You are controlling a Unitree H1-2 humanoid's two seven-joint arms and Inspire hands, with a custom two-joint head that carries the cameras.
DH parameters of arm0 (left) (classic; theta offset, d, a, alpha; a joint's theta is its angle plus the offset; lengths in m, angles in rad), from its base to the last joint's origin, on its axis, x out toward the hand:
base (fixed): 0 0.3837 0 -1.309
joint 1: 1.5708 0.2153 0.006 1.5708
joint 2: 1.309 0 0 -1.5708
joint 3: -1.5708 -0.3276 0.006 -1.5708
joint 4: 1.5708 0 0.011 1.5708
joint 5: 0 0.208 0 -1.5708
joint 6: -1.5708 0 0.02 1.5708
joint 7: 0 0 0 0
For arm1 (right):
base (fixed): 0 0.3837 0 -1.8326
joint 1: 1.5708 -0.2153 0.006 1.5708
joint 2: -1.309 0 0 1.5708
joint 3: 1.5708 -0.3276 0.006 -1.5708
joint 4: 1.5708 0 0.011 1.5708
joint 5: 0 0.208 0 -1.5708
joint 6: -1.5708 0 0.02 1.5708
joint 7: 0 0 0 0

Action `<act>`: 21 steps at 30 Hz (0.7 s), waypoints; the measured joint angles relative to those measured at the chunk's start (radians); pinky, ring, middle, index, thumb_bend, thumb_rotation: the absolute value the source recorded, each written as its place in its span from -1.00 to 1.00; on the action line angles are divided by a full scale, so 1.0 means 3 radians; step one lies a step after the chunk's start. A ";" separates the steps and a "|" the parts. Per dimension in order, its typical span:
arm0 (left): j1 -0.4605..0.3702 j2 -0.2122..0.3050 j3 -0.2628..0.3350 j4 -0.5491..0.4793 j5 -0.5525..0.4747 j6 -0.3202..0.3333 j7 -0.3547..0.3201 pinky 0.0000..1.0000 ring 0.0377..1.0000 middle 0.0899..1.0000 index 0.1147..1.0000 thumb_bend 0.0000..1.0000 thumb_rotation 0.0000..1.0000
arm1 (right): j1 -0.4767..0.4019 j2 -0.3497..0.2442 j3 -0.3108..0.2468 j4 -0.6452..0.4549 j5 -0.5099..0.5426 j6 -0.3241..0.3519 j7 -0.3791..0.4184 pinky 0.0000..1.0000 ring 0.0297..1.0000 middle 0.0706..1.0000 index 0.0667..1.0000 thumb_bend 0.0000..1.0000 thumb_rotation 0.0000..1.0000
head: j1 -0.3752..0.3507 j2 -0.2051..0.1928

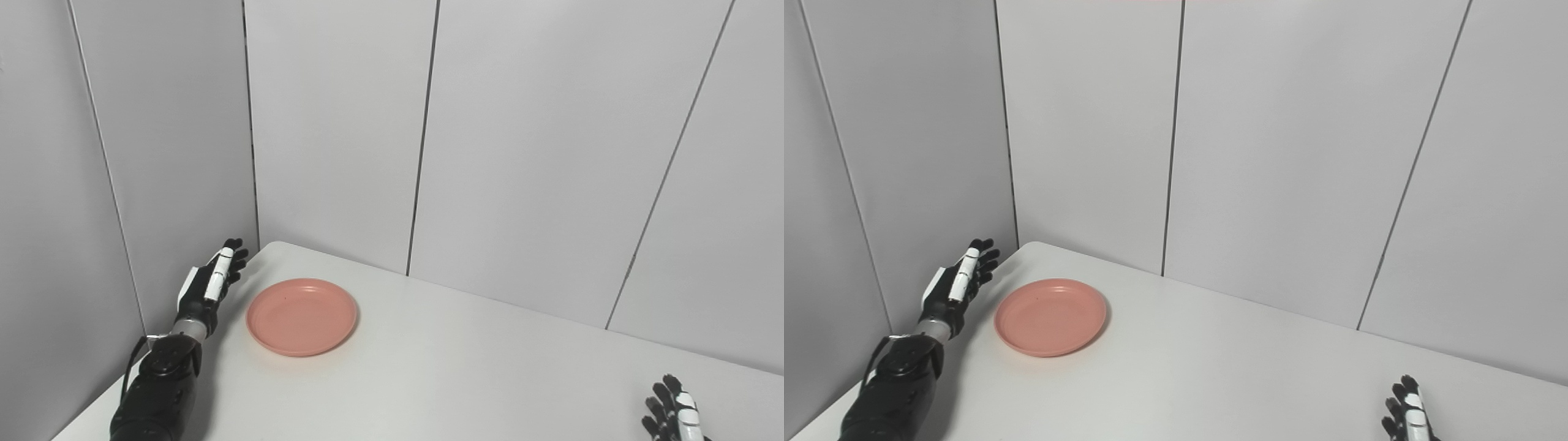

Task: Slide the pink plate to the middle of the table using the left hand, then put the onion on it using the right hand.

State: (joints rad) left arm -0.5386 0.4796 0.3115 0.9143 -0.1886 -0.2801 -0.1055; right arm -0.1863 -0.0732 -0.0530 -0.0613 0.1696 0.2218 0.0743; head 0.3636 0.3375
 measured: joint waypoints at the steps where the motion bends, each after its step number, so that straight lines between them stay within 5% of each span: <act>1: -0.0014 0.0000 -0.0015 0.0053 0.0001 -0.0042 0.0000 0.87 0.83 0.78 0.73 0.24 1.00 | 0.0000 0.0001 0.0003 -0.0013 0.0000 0.0001 0.0000 1.00 1.00 1.00 1.00 -0.46 1.00 | 0.0000 0.0000; 7: -0.0019 -0.0007 -0.0046 0.0129 -0.0002 -0.0066 0.0001 0.86 0.83 0.79 0.76 0.14 1.00 | 0.0000 -0.0006 0.0012 -0.0052 -0.0005 0.0010 -0.0002 1.00 1.00 1.00 1.00 -0.48 1.00 | 0.0000 0.0026; 21: -0.0016 -0.0110 -0.0093 0.0163 -0.0001 -0.0187 -0.0052 0.92 0.83 0.81 0.78 0.26 1.00 | 0.0002 -0.0012 0.0011 -0.0079 0.0002 0.0023 -0.0003 1.00 1.00 1.00 1.00 -0.47 1.00 | 0.0015 0.0051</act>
State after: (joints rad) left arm -0.5434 0.4466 0.2837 0.9631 -0.1890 -0.3363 -0.1212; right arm -0.1857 -0.0769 -0.0496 -0.0851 0.1702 0.2287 0.0733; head 0.3682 0.3528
